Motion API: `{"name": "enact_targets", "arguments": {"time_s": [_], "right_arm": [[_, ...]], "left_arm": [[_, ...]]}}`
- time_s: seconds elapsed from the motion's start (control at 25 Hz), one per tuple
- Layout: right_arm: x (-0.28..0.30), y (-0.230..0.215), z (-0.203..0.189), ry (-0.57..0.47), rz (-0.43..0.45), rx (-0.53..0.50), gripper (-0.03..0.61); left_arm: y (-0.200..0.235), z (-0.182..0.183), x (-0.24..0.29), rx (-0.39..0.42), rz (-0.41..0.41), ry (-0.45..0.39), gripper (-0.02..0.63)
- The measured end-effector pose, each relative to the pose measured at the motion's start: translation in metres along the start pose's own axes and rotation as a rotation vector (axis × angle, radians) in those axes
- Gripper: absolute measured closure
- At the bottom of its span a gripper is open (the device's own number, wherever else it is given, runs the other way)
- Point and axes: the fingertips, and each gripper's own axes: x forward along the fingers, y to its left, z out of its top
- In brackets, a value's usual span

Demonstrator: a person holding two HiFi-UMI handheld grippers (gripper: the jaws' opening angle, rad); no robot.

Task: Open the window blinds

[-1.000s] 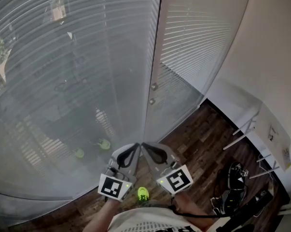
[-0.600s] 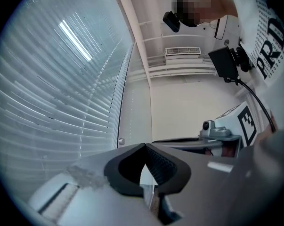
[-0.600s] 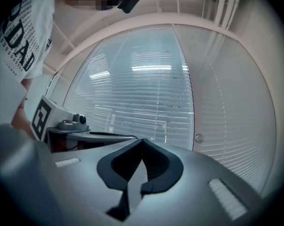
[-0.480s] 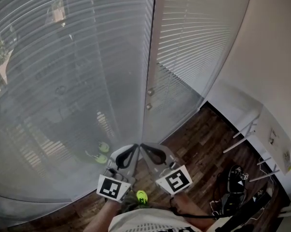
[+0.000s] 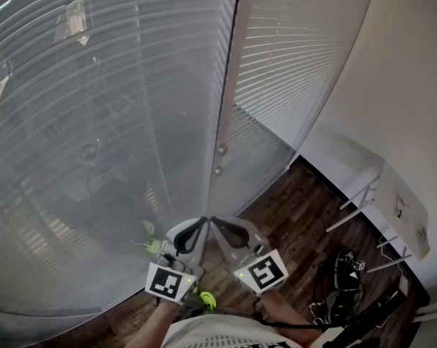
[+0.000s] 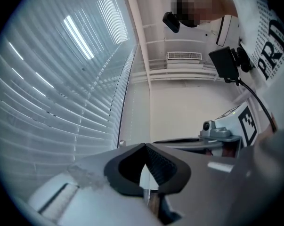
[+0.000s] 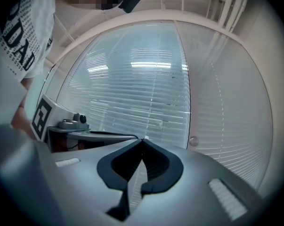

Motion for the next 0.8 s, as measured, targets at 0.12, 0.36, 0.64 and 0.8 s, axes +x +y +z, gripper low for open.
{"name": "enact_targets", "arguments": {"time_s": [0.12, 0.36, 0.64, 0.8], "right_arm": [[0.011, -0.006, -0.005, 0.008, -0.009, -0.014, 0.571], [0.042, -0.017, 0.002, 0.017, -0.029, -0.018, 0.571], [0.065, -0.032, 0.002, 0.017, -0.07, -0.064, 0.57], [0.067, -0.035, -0.007, 0.044, -0.081, -0.086, 0.569]], "left_arm": [[0.011, -0.003, 0.006, -0.013, -0.003, -0.006, 0.623], [0.041, 0.011, 0.019, -0.028, -0.024, -0.029, 0.623], [0.062, 0.014, 0.033, -0.001, -0.068, -0.025, 0.623], [0.063, 0.01, 0.035, -0.011, -0.08, -0.024, 0.623]]}}
